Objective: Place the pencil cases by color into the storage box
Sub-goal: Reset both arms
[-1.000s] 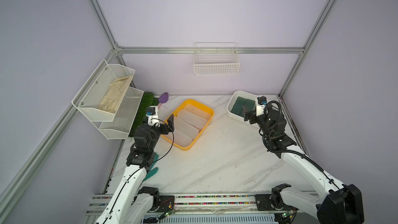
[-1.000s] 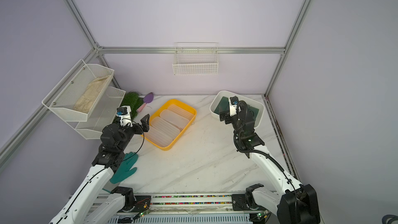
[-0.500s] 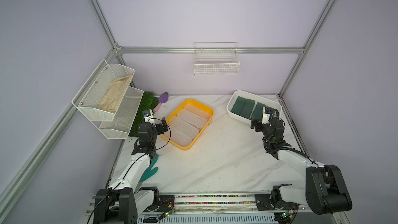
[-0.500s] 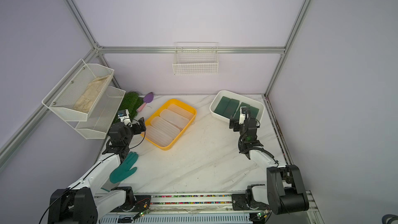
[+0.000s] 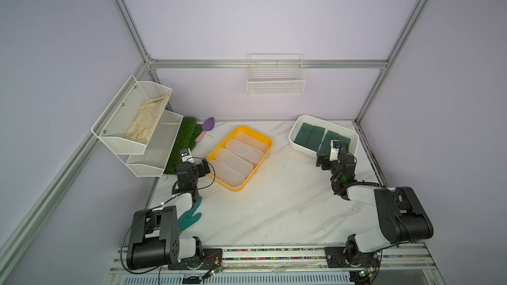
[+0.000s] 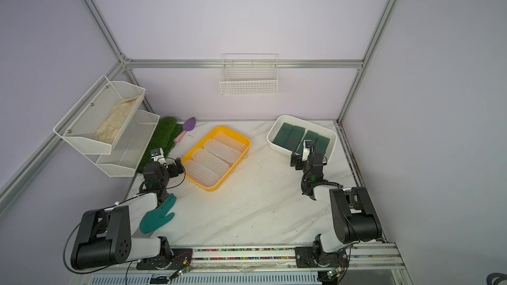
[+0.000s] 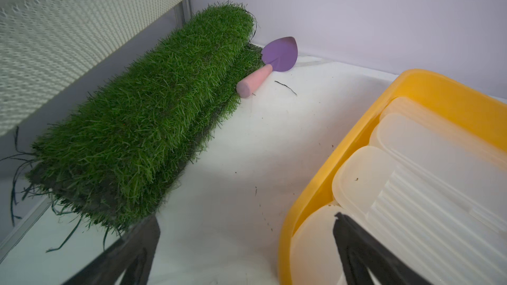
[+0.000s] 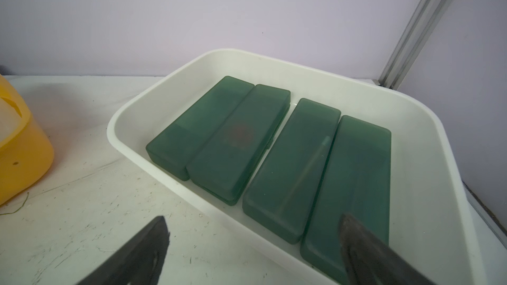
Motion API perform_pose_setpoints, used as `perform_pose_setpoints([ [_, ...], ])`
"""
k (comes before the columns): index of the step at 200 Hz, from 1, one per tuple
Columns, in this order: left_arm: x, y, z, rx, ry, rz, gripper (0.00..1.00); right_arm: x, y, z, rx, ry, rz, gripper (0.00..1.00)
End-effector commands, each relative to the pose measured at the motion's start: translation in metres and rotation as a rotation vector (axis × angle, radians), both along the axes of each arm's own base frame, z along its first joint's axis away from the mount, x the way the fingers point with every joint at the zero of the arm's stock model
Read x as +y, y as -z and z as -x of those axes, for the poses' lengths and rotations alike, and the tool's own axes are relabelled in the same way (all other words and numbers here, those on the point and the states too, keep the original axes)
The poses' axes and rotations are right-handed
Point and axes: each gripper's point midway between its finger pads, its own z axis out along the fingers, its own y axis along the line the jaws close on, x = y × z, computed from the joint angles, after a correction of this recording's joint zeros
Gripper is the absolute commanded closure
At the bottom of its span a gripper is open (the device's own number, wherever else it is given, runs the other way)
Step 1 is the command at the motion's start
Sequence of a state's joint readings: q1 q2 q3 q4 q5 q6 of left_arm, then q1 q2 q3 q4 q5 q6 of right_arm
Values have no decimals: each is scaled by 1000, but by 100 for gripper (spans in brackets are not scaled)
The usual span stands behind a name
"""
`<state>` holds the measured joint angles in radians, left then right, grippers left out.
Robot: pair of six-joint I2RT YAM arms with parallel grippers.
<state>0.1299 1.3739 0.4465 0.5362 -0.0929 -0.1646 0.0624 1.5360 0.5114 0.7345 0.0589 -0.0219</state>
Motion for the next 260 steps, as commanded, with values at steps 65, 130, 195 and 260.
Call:
perform_pose_setpoints([
  [65,-23,-3,-22,-85,180,-35,0,-2,20,-10,-32,11,-13,3],
  [130,-25,-6,-13,-136,172,-58,0,-1,32,-5,-62,1,-10,3],
  [195,-21,2,-6,-176,108,-86,0,3,34,-1,-87,-27,-12,3],
  [260,-21,6,-12,-133,81,-114,0,-12,37,-8,-48,5,-57,3],
])
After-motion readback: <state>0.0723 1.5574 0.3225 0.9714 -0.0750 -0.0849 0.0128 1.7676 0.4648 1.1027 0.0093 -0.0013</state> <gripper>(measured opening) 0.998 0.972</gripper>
